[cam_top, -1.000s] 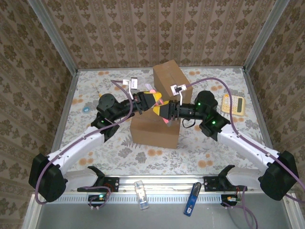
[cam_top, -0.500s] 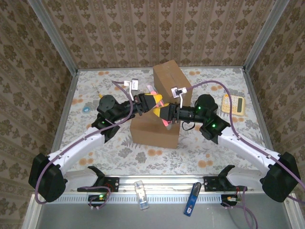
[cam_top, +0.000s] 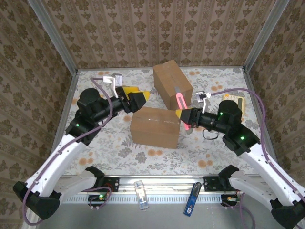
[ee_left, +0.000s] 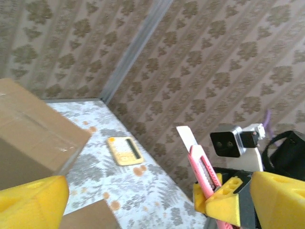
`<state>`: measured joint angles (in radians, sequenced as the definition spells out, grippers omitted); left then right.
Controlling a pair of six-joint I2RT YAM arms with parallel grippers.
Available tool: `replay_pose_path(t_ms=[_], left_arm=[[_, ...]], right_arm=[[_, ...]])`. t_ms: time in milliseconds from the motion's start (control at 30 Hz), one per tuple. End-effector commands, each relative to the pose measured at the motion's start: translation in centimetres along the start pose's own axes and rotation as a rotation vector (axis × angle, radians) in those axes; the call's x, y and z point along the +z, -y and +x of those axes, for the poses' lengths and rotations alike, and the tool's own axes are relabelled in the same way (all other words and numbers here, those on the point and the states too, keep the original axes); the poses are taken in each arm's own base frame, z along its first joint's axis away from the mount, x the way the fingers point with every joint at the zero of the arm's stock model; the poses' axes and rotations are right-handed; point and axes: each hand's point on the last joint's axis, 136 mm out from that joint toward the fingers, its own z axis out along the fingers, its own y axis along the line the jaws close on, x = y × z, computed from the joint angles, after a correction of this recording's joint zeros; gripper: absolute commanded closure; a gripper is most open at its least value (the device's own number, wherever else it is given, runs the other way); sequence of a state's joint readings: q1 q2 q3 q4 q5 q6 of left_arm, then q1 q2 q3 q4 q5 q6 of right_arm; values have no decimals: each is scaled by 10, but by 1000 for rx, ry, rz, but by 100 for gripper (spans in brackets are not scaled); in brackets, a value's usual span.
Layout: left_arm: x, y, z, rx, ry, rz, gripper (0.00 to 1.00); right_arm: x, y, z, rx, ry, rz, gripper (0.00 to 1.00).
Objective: Unpack the express box
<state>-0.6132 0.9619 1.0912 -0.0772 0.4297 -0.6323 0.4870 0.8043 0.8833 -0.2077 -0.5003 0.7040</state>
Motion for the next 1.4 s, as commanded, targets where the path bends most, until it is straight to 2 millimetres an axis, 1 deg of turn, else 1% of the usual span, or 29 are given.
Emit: replay_pose_path(t_ms=[0,100,167,267,367,433,500,567,667,700,800,1033,1200,1367], left_arm=[[-7,-65,55,-65,-233,-319,9],[-7,-90,78,-108,-330,-462,16],[-4,-98,90,-95,-389,-530,21],[3,-105,101,-79,-454,-615,32],[12,-110,109,-66,-494,-674,41],[20,-112,115,-63,-511,-686,49],[29,-112,122,-52,-529,-693,59],[36,-114,129,-43,-549,-707,72],[42,-119,135,-32,-576,-738,98],[43,-120,137,-26,-580,-750,100],[46,-124,141,-15,-581,-757,100],[57,-130,145,2,-500,-692,100],[58,-133,142,45,-439,-673,100],[55,-129,141,84,-382,-627,100]], right_arm=[[-21,39,37,97,-154,167,100],[-29,58,58,192,-224,198,100],[-31,68,69,243,-251,201,100],[-33,82,85,305,-276,201,100],[-32,87,94,331,-279,176,100],[-33,89,100,338,-283,165,100],[-34,89,105,339,-287,153,100],[-35,89,110,345,-292,142,100],[-36,90,117,348,-303,135,100],[-36,90,118,346,-307,132,100],[-37,90,121,339,-314,128,100],[-38,90,122,331,-318,127,100],[-38,92,123,334,-316,132,100],[-37,94,123,340,-311,135,100]])
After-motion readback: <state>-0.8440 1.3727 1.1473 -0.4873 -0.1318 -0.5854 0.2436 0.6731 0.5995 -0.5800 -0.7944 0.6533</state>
